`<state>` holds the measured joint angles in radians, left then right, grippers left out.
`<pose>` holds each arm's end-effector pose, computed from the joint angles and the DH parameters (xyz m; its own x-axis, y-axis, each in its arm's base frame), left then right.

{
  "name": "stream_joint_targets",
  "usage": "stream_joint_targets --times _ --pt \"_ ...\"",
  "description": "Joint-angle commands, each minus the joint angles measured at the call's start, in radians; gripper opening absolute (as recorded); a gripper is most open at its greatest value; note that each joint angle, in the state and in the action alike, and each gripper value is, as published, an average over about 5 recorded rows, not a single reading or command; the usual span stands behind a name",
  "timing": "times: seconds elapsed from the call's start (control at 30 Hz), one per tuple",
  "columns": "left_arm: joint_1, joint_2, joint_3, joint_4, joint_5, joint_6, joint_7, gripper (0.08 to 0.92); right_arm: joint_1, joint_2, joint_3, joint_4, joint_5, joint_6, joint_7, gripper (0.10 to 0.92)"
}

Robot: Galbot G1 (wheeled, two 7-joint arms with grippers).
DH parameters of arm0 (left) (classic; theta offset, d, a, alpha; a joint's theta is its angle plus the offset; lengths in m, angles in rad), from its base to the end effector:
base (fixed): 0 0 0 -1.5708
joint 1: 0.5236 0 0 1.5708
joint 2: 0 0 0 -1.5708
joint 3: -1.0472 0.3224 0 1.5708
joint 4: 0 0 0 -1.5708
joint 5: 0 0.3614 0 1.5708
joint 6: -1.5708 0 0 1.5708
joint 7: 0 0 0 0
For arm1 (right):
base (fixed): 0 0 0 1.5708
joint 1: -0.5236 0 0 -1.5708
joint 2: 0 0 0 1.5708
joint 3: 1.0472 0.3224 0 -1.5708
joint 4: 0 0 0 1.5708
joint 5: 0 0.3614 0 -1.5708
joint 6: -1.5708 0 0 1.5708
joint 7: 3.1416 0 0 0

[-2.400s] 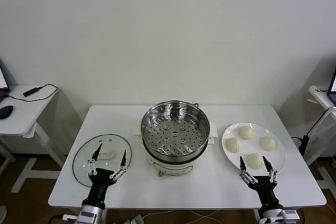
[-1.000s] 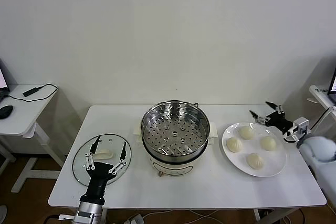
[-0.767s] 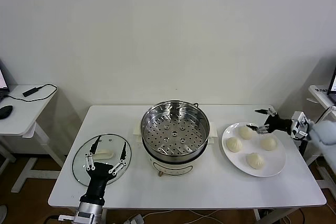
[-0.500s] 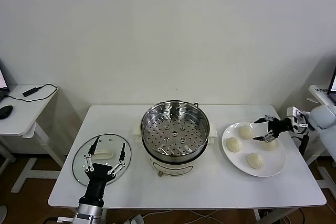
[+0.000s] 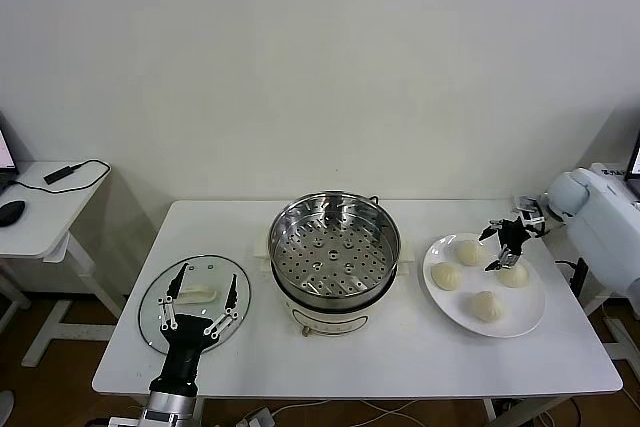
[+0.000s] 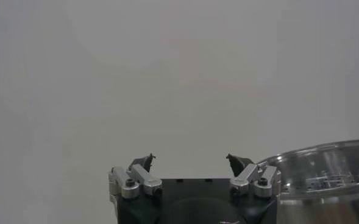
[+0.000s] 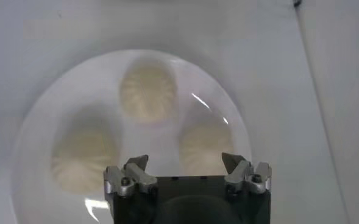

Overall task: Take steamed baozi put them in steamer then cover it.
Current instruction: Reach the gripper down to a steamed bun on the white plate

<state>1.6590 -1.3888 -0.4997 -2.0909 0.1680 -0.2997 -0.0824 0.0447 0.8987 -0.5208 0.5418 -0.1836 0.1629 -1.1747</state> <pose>0.1752 0.0185 -0.2961 -0.9711 0.1178 -0.2074 0.0562 0.9580 0.2812 0.5711 -0.2674 -0.1910 -0.2282 -0.1945 0.9540 -0.9715 0.1105 -0.2098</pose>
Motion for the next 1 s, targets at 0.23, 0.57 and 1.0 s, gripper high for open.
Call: stream_joint_targets --times 0.23,0.57,1.0 --pt "0.004 -0.006 0.004 0.004 0.002 -0.008 -0.001 0.823 0.036 0.114 -0.006 -0.152 -0.103 0.012 0.071 0.823" --pt "0.006 -0.005 0.003 0.006 0.002 -0.014 -0.002 0.823 0.008 0.154 0.019 -0.188 -0.136 0.010 0.103 0.815" --pt "0.002 -0.006 0.006 0.006 0.002 -0.014 -0.002 0.823 0.000 0.155 0.019 -0.175 -0.148 0.010 0.122 0.673"
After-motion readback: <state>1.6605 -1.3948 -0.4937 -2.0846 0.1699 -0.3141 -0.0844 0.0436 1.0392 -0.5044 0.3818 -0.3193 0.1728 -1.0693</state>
